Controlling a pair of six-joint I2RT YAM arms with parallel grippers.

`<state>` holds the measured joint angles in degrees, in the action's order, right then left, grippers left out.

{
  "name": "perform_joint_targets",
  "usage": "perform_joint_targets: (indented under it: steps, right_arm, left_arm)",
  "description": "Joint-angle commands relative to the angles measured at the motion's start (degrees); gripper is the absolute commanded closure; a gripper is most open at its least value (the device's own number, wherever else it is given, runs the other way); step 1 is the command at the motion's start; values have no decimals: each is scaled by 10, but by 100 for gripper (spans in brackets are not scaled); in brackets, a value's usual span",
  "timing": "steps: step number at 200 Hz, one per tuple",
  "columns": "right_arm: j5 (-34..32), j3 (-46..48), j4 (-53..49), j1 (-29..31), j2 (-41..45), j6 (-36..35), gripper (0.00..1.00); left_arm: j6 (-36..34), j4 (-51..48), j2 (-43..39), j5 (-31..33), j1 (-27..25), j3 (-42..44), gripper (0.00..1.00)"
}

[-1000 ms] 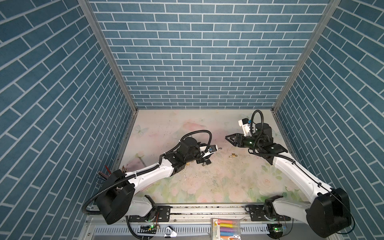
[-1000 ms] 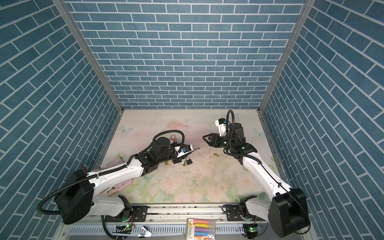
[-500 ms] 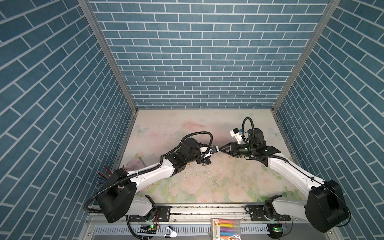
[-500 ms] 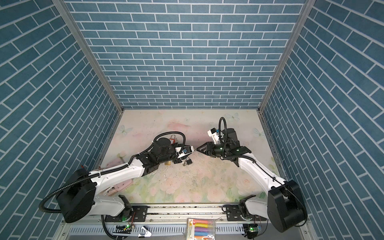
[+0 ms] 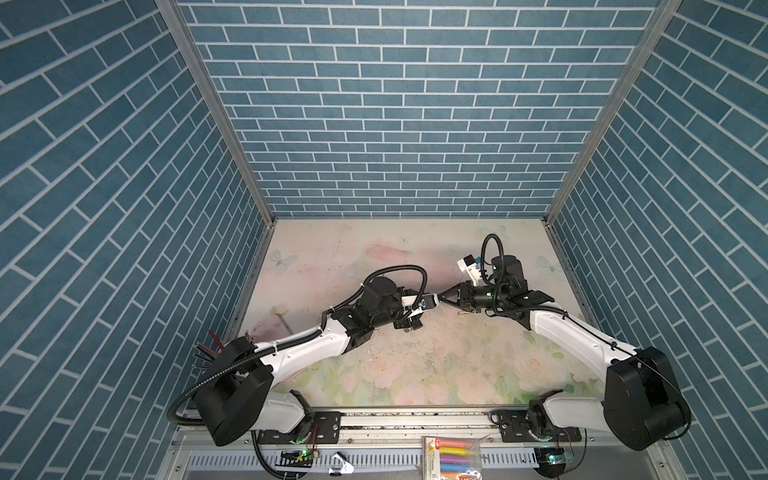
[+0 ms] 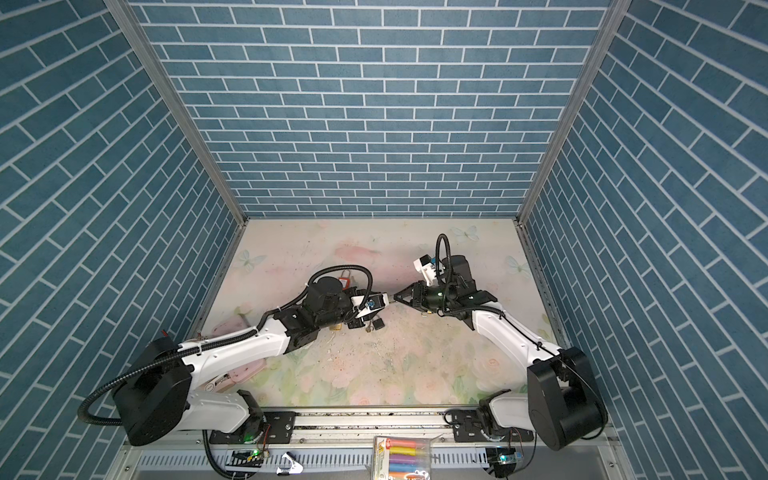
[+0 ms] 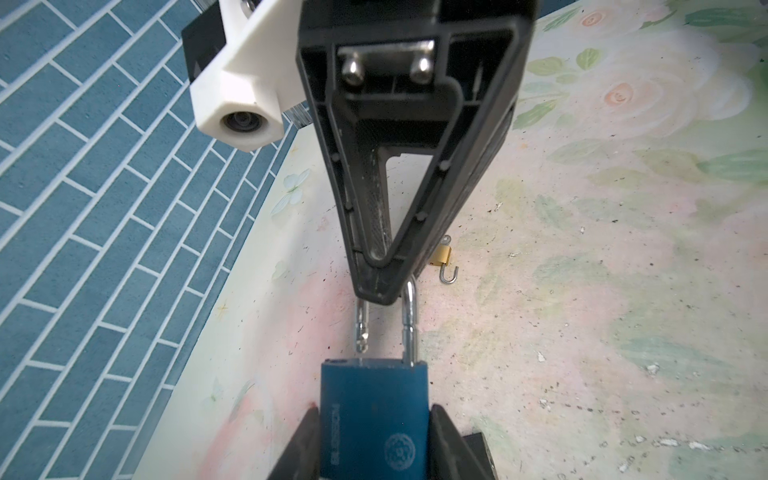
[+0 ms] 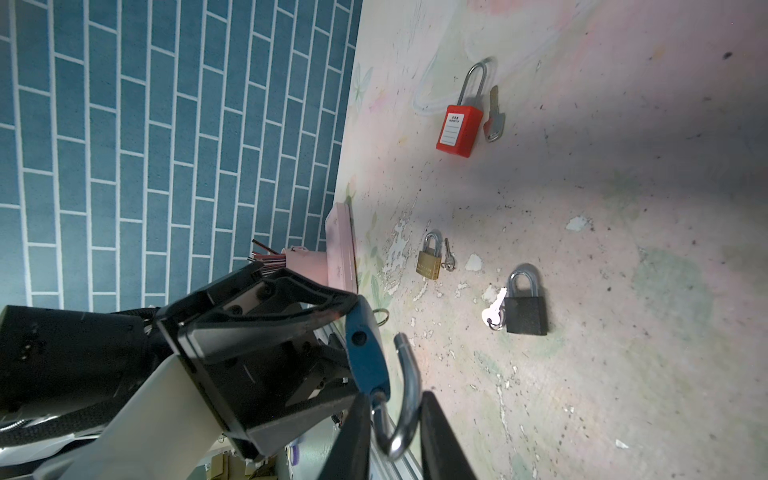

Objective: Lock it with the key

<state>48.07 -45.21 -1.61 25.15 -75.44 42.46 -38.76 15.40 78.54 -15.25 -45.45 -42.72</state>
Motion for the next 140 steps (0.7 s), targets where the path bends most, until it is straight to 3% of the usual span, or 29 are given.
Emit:
perform_joint_targets:
  steps: [1,45,86,140]
  right_arm:
    - [-11,3,11,2,-5,-18,83]
    - [-35,23,35,3,8,-113,100]
    - [-21,72,112,3,24,-173,100]
    - [42,91,147,3,4,-170,100]
  left_arm:
    - [1,32,-3,-23,-6,1,96]
    - [38,48,18,-46,-5,1,98]
    - [56,54,37,-59,-5,-8,98]
    - [69,75,41,-62,-5,-13,98]
